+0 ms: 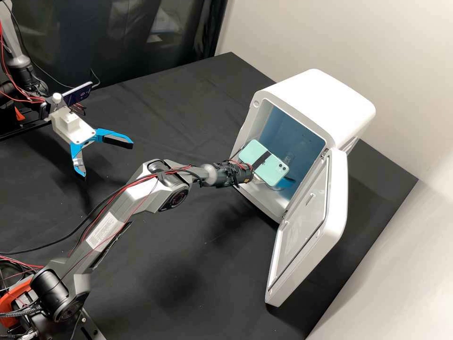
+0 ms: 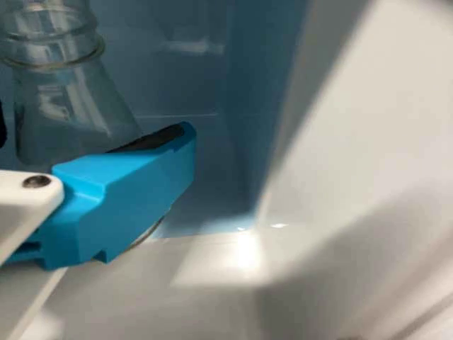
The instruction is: Place the flask in the incubator
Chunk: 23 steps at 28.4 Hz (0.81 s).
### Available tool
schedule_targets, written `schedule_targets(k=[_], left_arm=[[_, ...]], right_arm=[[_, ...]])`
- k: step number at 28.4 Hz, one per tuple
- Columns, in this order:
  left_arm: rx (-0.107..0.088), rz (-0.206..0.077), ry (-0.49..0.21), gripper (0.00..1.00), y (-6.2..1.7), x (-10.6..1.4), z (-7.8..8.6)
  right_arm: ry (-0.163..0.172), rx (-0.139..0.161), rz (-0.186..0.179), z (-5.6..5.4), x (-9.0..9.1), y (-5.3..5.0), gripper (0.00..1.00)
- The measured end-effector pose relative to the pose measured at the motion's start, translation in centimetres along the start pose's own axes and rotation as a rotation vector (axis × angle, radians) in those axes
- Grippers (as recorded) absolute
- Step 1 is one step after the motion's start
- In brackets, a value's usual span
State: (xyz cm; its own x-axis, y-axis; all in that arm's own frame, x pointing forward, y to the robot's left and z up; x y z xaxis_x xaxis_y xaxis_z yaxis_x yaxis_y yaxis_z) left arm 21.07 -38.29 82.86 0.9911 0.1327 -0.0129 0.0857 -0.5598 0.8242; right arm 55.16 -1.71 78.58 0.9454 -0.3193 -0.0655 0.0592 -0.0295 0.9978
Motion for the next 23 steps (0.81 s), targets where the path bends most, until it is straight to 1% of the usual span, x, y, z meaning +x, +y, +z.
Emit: schedule_targets(k=[2,3,5,6,8,10,12,14,19,20,22,23], left_arm=[[0.000,0.000,0.000,1.00,0.00,0.0,0.0],[0.000,0.000,0.000,1.00,0.00,0.0,0.0],[0.001,0.002,0.000,1.00,0.04,0.0,0.0],[0.001,0.002,0.000,1.00,0.04,0.0,0.0],[0.001,0.002,0.000,1.00,0.04,0.0,0.0],[0.001,0.002,0.000,1.00,0.04,0.0,0.0],[0.001,0.002,0.000,1.00,0.04,0.0,0.0],[0.001,0.002,0.000,1.00,0.04,0.0,0.0],[0.001,0.002,0.000,1.00,0.04,0.0,0.0],[0.001,0.002,0.000,1.00,0.04,0.0,0.0],[0.001,0.002,0.000,1.00,0.04,0.0,0.0],[0.001,0.002,0.000,1.00,0.04,0.0,0.0]], right_arm=[[0.015,0.003,-0.011,-0.1,0.0,-0.1,1.00],[0.022,0.000,-0.012,-0.1,0.0,0.0,1.00],[0.036,0.011,-0.015,-0.2,0.0,0.0,1.00],[0.043,0.010,-0.016,-0.1,0.1,0.1,1.00],[0.049,0.029,-0.018,-0.1,0.1,0.2,1.00],[0.056,0.059,-0.021,-0.1,0.1,0.2,1.00],[0.061,0.059,-0.026,-0.1,0.1,0.2,1.00],[0.058,0.058,-0.031,0.2,0.1,0.1,1.00],[0.060,0.063,-0.033,0.2,0.1,0.1,1.00],[0.058,0.066,-0.038,0.4,0.0,0.0,1.00],[0.051,0.061,-0.049,0.7,-0.1,-0.3,1.00],[0.047,0.065,-0.056,0.8,-0.2,-0.5,1.00]])
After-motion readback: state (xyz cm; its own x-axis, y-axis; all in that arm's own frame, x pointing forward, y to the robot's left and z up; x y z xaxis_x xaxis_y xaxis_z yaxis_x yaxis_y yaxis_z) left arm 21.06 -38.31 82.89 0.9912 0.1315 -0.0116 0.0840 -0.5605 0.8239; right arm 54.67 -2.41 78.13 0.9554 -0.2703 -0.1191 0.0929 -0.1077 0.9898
